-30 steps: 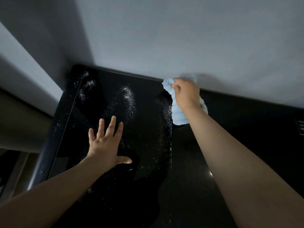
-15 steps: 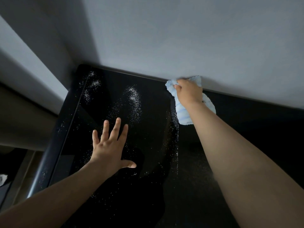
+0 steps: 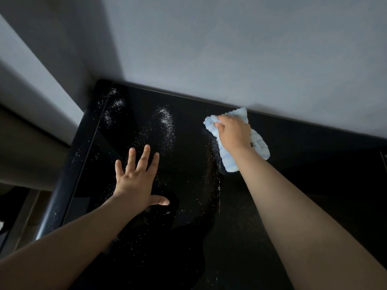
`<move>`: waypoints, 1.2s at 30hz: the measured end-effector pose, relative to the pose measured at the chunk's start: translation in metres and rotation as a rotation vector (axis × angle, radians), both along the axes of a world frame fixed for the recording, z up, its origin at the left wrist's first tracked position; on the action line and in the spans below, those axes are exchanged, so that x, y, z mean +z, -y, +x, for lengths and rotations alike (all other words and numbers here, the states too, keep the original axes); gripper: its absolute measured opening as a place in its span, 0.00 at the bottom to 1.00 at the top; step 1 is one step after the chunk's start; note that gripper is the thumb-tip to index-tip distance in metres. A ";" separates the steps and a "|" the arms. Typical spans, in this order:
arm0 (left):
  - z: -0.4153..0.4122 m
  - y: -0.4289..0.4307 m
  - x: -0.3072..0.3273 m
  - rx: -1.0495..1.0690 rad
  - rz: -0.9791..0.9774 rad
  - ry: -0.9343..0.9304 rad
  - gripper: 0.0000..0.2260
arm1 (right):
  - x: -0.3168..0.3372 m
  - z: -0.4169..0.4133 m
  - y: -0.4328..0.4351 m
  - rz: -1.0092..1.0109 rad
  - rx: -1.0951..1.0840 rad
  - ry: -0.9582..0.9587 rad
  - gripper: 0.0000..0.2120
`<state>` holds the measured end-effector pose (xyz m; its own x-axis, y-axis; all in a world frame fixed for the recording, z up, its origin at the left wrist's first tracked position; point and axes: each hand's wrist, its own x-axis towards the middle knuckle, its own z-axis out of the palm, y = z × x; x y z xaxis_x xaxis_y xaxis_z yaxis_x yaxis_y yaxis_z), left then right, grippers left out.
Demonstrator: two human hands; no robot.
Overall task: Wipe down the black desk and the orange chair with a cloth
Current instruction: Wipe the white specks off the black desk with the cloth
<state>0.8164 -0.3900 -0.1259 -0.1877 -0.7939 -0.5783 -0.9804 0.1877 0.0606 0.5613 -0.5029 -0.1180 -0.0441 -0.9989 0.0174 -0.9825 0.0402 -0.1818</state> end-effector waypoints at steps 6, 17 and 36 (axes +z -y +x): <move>0.000 0.000 0.002 0.005 -0.005 -0.015 0.59 | -0.001 0.002 -0.016 -0.006 0.002 -0.004 0.11; 0.001 -0.001 -0.001 0.006 -0.025 -0.022 0.59 | 0.002 0.005 -0.059 0.009 0.024 0.000 0.09; -0.001 0.000 0.000 0.015 -0.024 0.002 0.60 | -0.003 0.007 -0.154 0.074 0.004 0.065 0.12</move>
<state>0.8152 -0.3900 -0.1258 -0.1742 -0.8101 -0.5598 -0.9832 0.1742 0.0539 0.5681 -0.3484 -0.1209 -0.0386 -0.9975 -0.0596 -0.9688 0.0520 -0.2422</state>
